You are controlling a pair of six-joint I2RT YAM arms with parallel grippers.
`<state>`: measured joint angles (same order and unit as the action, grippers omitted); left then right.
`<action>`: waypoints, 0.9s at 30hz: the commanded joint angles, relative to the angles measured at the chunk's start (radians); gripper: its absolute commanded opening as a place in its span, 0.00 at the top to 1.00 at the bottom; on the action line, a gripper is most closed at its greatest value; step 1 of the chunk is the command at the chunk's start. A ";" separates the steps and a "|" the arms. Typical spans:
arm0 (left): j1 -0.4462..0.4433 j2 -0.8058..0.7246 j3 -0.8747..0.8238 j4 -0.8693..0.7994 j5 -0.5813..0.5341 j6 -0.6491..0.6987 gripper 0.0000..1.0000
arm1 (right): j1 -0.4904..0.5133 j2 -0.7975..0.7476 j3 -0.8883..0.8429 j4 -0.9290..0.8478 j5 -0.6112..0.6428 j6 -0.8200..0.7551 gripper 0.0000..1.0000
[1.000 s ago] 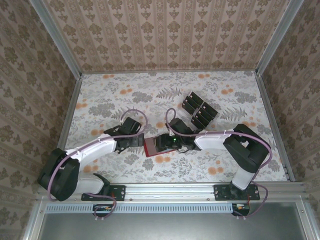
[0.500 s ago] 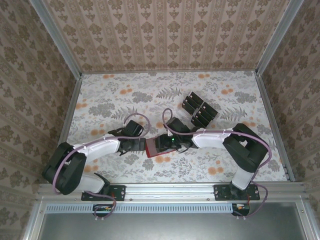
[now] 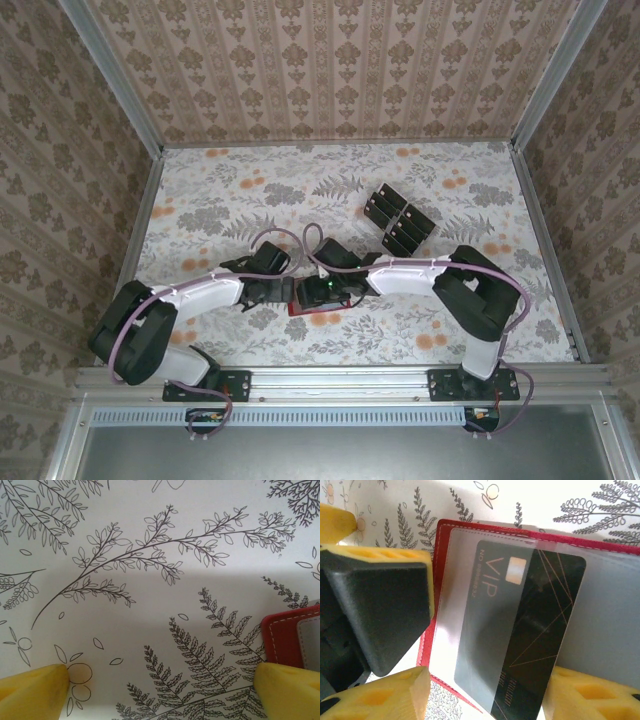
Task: Put the credit cards into the card holder
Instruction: Insert the credit card into the card holder.
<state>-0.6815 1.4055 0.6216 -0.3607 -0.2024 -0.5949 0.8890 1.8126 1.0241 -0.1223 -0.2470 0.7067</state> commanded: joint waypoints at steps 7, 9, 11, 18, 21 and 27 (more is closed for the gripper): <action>-0.007 0.024 0.003 0.019 0.006 -0.012 0.00 | -0.009 -0.105 0.042 -0.174 0.125 -0.099 0.33; -0.003 0.024 0.005 0.019 0.005 -0.009 0.00 | -0.020 -0.134 0.034 -0.184 0.140 -0.103 0.32; 0.000 0.024 0.007 0.017 0.003 -0.006 0.00 | -0.030 -0.147 0.024 -0.185 0.148 -0.102 0.34; 0.010 0.019 0.009 0.012 0.003 0.001 0.00 | -0.046 -0.110 0.016 -0.175 0.148 -0.101 0.76; 0.013 0.020 0.006 0.013 0.001 0.002 0.00 | -0.044 -0.081 0.022 -0.153 0.134 -0.096 0.93; 0.016 0.026 0.003 0.017 0.006 0.001 0.00 | -0.044 -0.028 0.039 -0.127 0.118 -0.086 1.00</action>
<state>-0.6750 1.4055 0.6220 -0.3599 -0.2043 -0.5941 0.8433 1.7576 1.0428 -0.2638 -0.1165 0.6125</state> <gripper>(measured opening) 0.997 0.069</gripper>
